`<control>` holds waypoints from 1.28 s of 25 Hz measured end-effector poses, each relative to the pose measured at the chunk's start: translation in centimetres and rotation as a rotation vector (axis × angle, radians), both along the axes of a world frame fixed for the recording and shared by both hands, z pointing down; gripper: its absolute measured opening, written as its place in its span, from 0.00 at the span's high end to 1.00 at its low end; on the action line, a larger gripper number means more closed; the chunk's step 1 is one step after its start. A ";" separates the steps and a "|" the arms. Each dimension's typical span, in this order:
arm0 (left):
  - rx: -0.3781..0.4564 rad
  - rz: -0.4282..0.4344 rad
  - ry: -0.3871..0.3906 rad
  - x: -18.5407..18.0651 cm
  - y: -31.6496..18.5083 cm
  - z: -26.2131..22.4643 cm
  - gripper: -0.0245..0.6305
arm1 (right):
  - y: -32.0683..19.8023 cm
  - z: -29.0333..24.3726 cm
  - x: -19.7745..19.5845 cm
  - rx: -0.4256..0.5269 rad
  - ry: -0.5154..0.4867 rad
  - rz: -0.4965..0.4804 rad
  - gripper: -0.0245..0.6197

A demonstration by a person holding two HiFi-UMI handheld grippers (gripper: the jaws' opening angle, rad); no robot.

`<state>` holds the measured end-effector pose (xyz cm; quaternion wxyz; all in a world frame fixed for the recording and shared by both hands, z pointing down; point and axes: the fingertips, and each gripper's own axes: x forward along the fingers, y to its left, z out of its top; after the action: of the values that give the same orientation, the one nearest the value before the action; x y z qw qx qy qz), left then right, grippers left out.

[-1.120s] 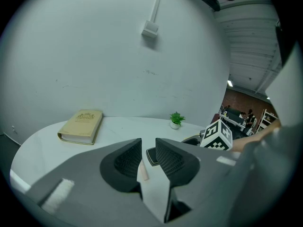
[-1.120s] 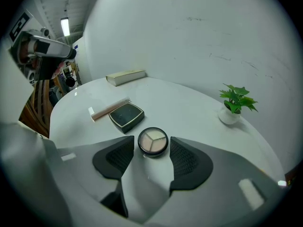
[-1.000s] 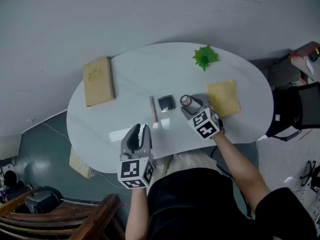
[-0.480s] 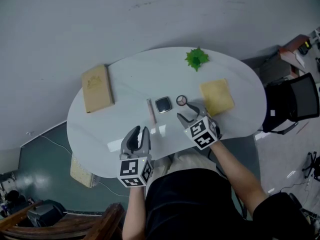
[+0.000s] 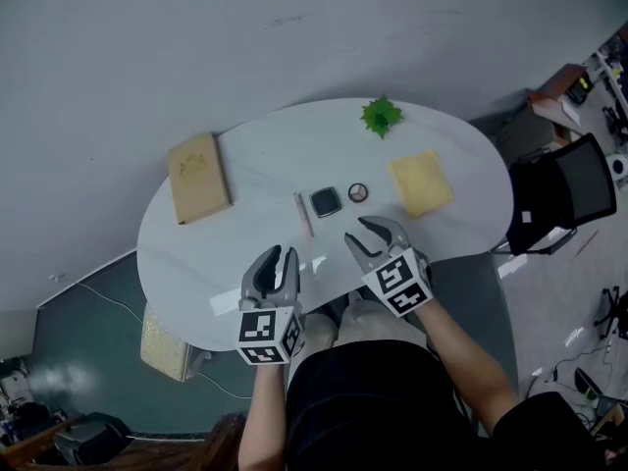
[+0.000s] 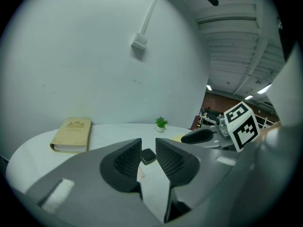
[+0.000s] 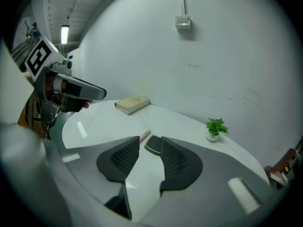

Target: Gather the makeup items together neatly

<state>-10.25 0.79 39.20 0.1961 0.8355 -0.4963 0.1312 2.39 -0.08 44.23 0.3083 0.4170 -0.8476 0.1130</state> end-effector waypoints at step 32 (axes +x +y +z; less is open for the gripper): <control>0.103 0.215 0.014 -2.5 6.2 -4.5 0.84 | 8.3 -10.2 -5.7 0.169 -0.148 0.117 0.94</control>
<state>-12.71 6.97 34.74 0.1411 0.8937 -0.4085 0.1202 -3.27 8.26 33.99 0.2012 0.4808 -0.8487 0.0894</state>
